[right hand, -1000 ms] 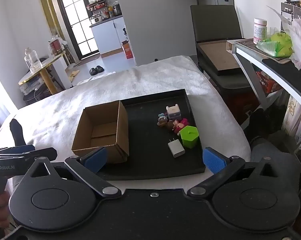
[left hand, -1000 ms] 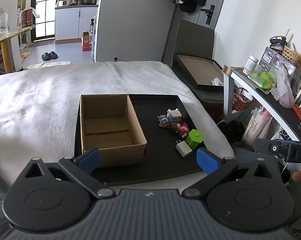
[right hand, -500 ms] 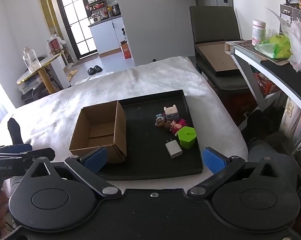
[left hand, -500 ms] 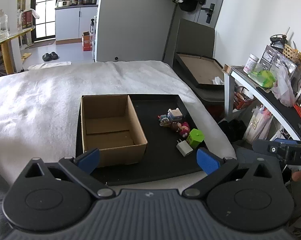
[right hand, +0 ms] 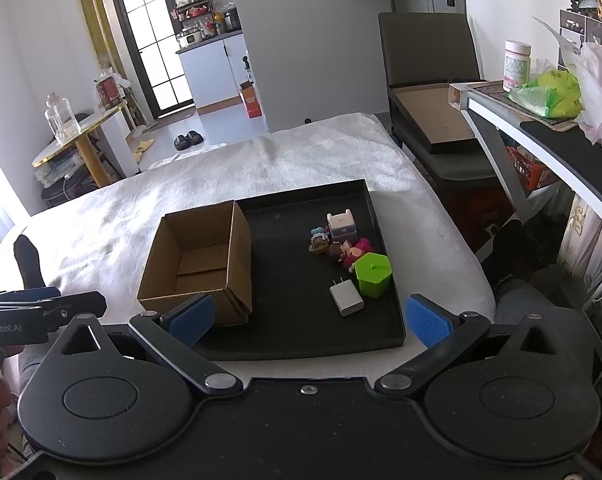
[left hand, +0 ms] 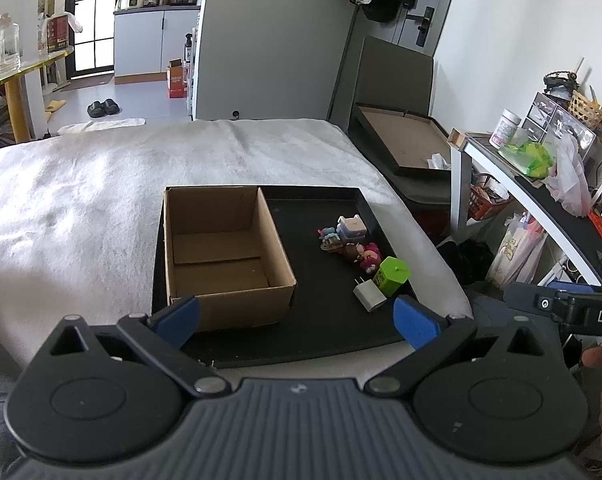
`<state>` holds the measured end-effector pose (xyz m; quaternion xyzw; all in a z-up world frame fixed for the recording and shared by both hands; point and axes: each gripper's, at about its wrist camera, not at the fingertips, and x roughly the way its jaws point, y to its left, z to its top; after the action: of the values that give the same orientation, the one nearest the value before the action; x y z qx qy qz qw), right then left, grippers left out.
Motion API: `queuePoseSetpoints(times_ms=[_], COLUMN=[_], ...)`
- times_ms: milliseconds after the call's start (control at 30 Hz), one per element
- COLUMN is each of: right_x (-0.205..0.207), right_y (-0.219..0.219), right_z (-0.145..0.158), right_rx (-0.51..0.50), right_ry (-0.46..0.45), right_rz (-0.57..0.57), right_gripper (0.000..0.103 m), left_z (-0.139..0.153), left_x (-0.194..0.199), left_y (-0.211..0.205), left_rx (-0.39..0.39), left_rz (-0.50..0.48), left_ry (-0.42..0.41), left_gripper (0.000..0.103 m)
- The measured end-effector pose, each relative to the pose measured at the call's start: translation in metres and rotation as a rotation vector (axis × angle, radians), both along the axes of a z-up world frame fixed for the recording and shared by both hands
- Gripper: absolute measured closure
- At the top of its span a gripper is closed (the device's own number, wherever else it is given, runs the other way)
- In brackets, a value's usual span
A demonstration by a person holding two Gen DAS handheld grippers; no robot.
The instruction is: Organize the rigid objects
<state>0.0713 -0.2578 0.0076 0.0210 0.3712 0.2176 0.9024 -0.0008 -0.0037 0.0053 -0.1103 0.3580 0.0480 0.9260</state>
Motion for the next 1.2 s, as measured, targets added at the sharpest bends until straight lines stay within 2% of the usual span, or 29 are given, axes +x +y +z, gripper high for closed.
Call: queuePoseSetpoints(times_ms=[1200], right_x=[-0.0031], right_y=[0.0011], right_z=[-0.0013], right_rx=[-0.017], right_ry=[-0.012], right_rz=[-0.015], right_gripper=[0.000], left_z=[0.0033], left_x=[-0.0034], left_y=[-0.0004], left_rx=[0.022], left_rz=[0.001], left_ry=[0.003], left_gripper=[0.000])
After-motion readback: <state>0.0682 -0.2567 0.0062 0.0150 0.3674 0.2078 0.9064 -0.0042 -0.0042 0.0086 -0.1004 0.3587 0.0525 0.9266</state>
